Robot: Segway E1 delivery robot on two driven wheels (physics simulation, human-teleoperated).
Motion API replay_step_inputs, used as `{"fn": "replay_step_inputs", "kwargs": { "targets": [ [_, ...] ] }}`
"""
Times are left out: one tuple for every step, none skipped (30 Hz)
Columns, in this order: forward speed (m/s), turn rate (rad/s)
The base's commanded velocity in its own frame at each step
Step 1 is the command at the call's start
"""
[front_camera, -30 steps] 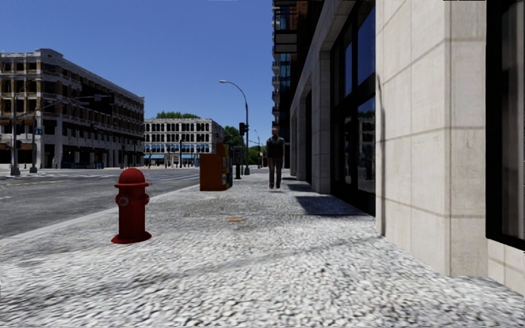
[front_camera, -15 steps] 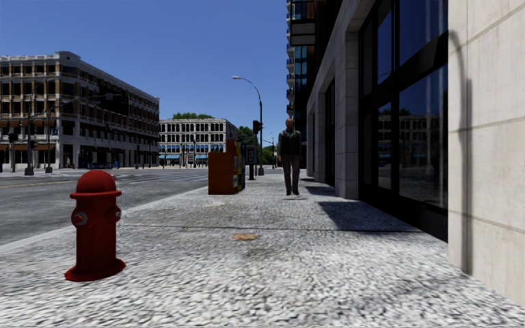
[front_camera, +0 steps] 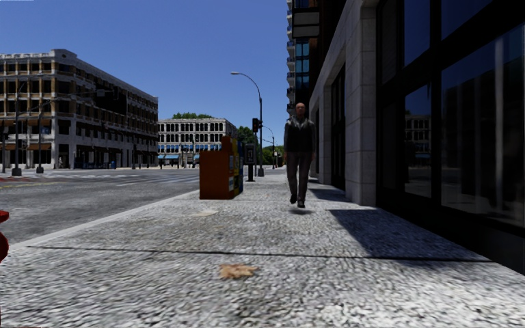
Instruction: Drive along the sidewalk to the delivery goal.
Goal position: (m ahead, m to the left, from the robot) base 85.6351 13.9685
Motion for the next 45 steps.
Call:
{"fn": "replay_step_inputs", "kwargs": {
  "targets": [
    [1.81,0.0],
    [1.81,0.0],
    [1.81,0.0],
    [1.81,0.0],
    [1.81,0.02],
    [1.81,0.08],
    [1.81,0.15],
    [1.81,0.15],
    [1.81,0.21],
    [1.81,0.29],
    [1.81,0.33],
    [1.81,0.35],
    [1.81,0.35],
    [1.81,0.35],
    [1.81,0.36],
    [1.81,0.36],
    [1.81,0.36],
    [1.81,0.36],
    [1.81,0.36],
    [1.81,0.36],
    [1.81,0.36],
    [1.81,0.36],
    [1.81,0.36],
    [1.81,0.36],
    [1.81,0.36],
    [1.81,0.36],
    [1.81,0.36],
    [1.81,0.36],
    [1.81,0.36],
    [1.81,0.36],
    [1.81,0.36],
    [1.81,0.36],
    [1.81,0.36],
    [1.81,0.36],
    [1.81,0.21],
    [1.81,0.04],
    [1.81,0.0],
    [1.81,0.0],
    [1.81,0.0],
    [1.81,0.0],
    [1.81,0.0],
    [1.81,0.0],
    [1.81,-0.66],
    [1.81,-1.2],
    [1.81,-1.2]
  ]
}}
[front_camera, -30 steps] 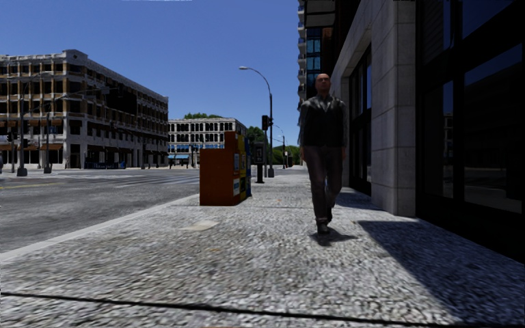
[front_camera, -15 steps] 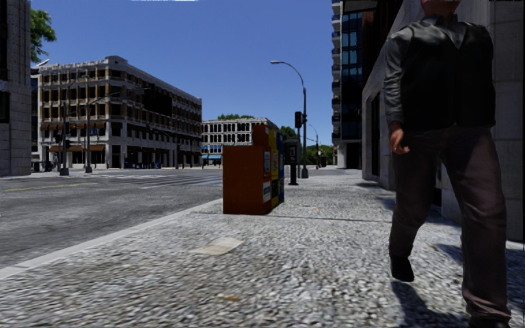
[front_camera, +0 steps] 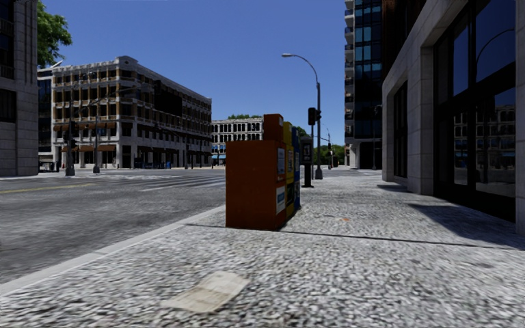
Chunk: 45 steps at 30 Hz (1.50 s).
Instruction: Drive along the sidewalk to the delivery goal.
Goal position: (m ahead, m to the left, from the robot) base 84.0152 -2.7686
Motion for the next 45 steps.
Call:
{"fn": "replay_step_inputs", "kwargs": {
  "targets": [
    [1.81,-1.2],
    [1.81,-1.2],
    [1.81,-1.2],
    [1.81,-1.2],
    [1.81,-1.2],
    [1.81,-1.2],
    [1.81,-1.2],
    [1.81,-1.2],
    [1.81,-1.2],
    [1.81,-1.2],
    [1.81,-1.2],
    [1.81,-1.2],
    [1.81,-1.12],
    [1.81,-0.25],
    [1.81,-0.25],
    [1.81,0.0],
    [1.81,0.0],
    [1.81,0.0],
    [1.81,0.0],
    [1.81,0.0],
    [1.81,0.0],
    [1.81,0.0],
    [1.81,0.0],
    [1.81,0.0],
    [1.81,0.0],
    [1.81,0.0],
    [1.81,0.0],
    [1.81,0.03],
    [1.81,0.22],
    [1.81,0.33],
    [1.81,0.39],
    [1.81,0.39],
    [1.82,0.41],
    [1.82,0.37],
    [1.82,0.09],
    [1.82,0.0],
    [1.82,0.0],
    [1.82,0.0],
    [1.82,0.0],
    [1.82,0.0],
    [1.82,0.0],
    [1.82,0.0],
    [1.82,0.0],
    [1.82,0.0],
    [1.82,0.03]
  ]
}}
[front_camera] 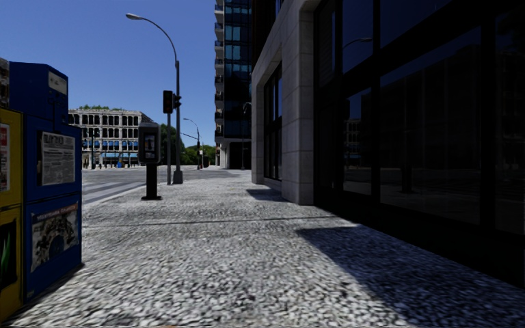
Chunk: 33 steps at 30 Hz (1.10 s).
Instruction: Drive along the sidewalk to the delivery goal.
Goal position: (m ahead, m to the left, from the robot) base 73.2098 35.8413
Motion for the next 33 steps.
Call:
{"fn": "replay_step_inputs", "kwargs": {
  "targets": [
    [1.82,0.22],
    [1.82,0.37],
    [1.82,0.48],
    [1.82,0.52],
    [1.82,0.52],
    [1.82,0.52],
    [1.82,0.38],
    [1.82,0.02],
    [1.82,0.01],
    [1.82,0.0],
    [1.82,0.0],
    [1.82,0.0],
    [1.82,0.0],
    [1.82,0.0],
    [1.82,0.0],
    [1.82,0.0],
    [1.82,0.0],
    [1.82,0.0],
    [1.82,0.0],
    [1.82,0.0],
    [1.82,0.0],
    [1.82,0.0],
    [1.82,0.0],
    [1.82,0.0],
    [1.82,0.0],
    [1.82,0.0],
    [1.82,0.0],
    [1.82,0.0],
    [1.82,0.0],
    [1.82,0.0],
    [1.82,0.0],
    [1.82,0.0],
    [1.82,0.0]
  ]
}}
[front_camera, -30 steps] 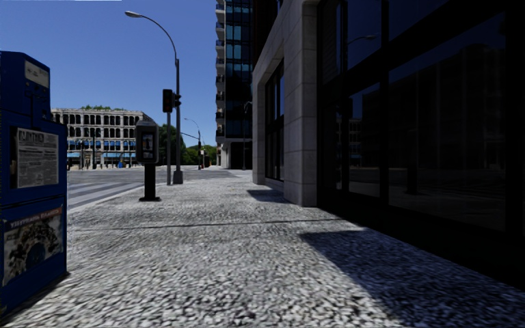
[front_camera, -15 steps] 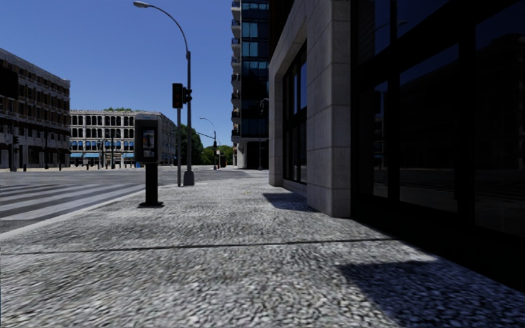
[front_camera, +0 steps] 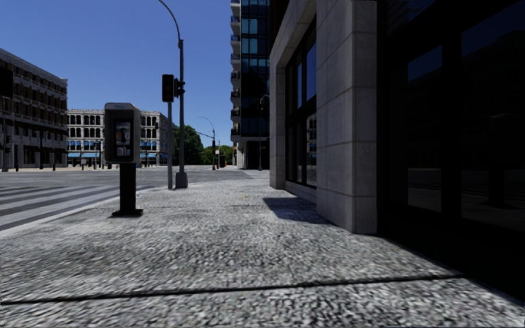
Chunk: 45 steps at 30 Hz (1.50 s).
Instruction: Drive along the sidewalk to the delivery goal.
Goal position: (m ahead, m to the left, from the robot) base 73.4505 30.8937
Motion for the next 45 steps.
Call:
{"fn": "replay_step_inputs", "kwargs": {
  "targets": [
    [1.82,0.0],
    [1.82,0.0],
    [1.82,0.0],
    [1.82,0.0],
    [1.82,0.0],
    [1.82,0.0],
    [1.82,0.0],
    [1.82,0.0],
    [1.82,0.0],
    [1.82,0.0],
    [1.82,0.0],
    [1.82,0.0],
    [1.82,0.0],
    [1.82,0.0],
    [1.82,0.0],
    [1.82,0.0],
    [1.82,0.0],
    [1.82,0.0],
    [1.82,0.0],
    [1.82,0.0],
    [1.82,0.0],
    [1.82,0.0],
    [1.82,0.0],
    [1.82,0.0],
    [1.82,0.0],
    [1.82,0.0],
    [1.82,0.0],
    [1.82,0.0],
    [1.82,0.0],
    [1.82,0.0],
    [1.82,0.0],
    [1.82,0.0],
    [1.82,0.0],
    [1.82,0.0],
    [1.82,0.0],
    [1.82,0.0],
    [1.82,0.0],
    [1.82,0.0],
    [1.82,0.0],
    [1.82,0.0],
    [1.82,0.0],
    [1.82,0.0],
    [1.82,0.0],
    [1.82,0.0],
    [1.82,0.0]
  ]
}}
